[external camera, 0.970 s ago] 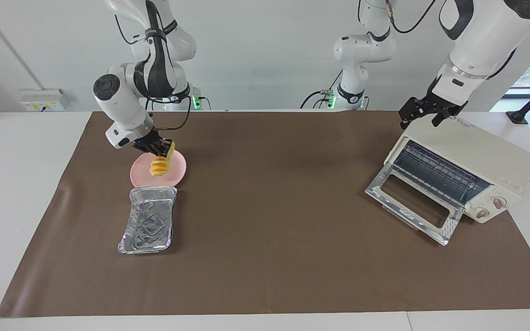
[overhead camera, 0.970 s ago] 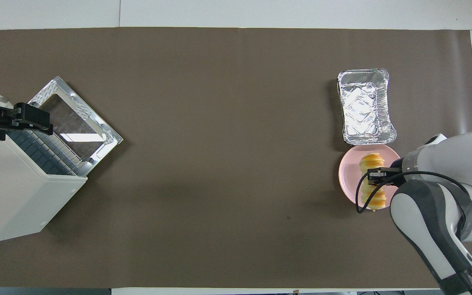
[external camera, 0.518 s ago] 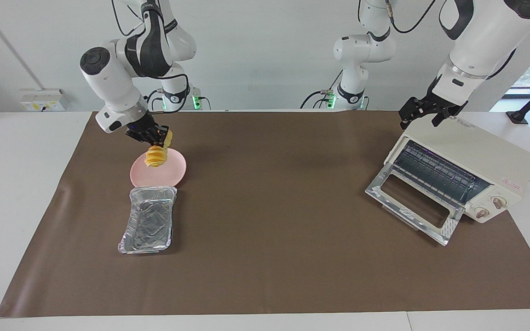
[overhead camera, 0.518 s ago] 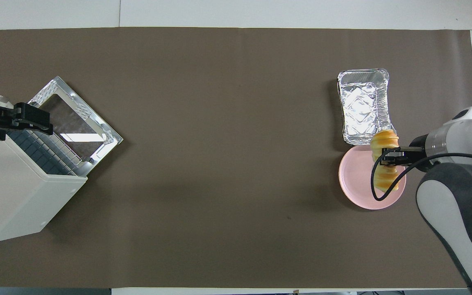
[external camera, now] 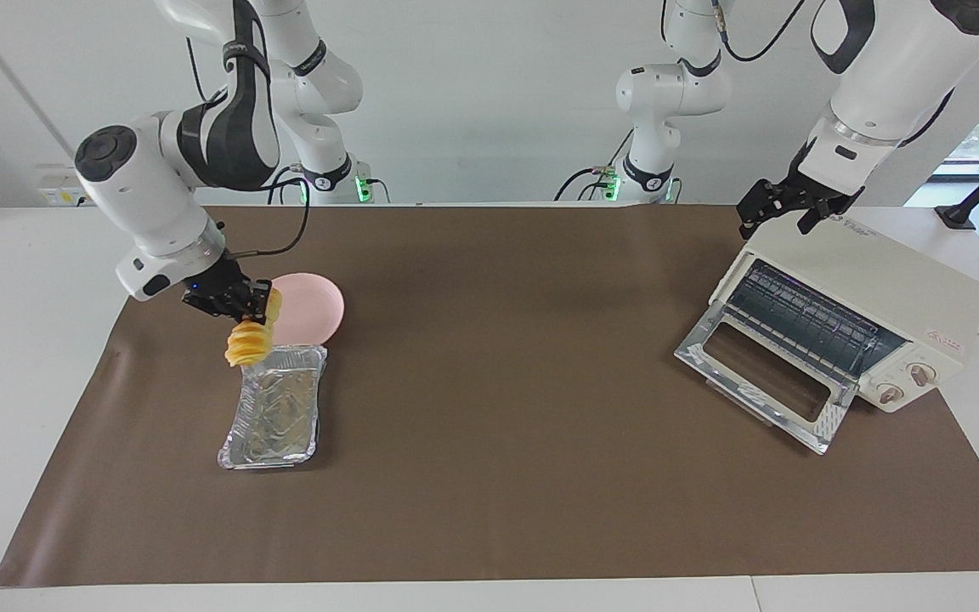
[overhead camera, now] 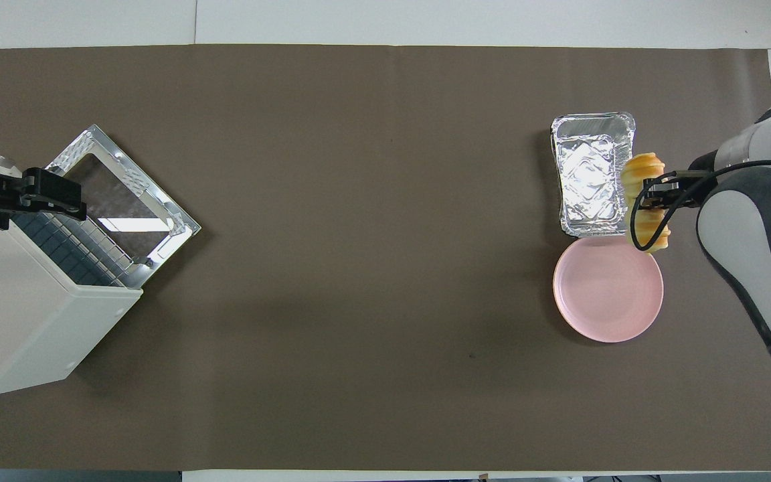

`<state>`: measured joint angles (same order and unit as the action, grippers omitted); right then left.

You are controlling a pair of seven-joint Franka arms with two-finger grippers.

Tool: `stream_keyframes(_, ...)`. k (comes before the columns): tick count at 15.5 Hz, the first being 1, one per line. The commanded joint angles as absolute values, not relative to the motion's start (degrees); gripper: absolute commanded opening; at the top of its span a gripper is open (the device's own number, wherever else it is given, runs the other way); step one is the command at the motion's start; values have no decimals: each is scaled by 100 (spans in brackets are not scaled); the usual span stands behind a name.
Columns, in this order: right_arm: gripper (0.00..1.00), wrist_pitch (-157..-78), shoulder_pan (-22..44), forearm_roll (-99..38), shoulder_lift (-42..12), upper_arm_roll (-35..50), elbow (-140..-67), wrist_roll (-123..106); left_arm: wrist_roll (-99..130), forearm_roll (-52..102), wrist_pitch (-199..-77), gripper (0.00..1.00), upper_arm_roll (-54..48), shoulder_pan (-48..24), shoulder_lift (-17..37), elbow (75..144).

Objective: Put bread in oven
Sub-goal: 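Lift the bread with the right gripper and carry it over the foil tray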

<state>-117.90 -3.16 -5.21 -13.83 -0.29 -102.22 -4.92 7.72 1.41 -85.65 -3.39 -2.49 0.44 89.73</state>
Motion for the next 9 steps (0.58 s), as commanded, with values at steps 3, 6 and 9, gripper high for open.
stream_keyframes(3, 25, -12155, -211, -475, -2038, 18, -9905, -528, 738, 123, -8552, 100, -352, -211, -70, 9070)
stream_keyframes(6, 25, -12208, -150, -518, -2215, 18, -9940, -527, 738, 123, -8552, 100, -352, -211, -70, 9070)
stream_keyframes(9, 27, -12304, -123, -527, -2241, 26, -10089, -519, 738, 123, -8552, 100, -352, -211, -70, 9070)
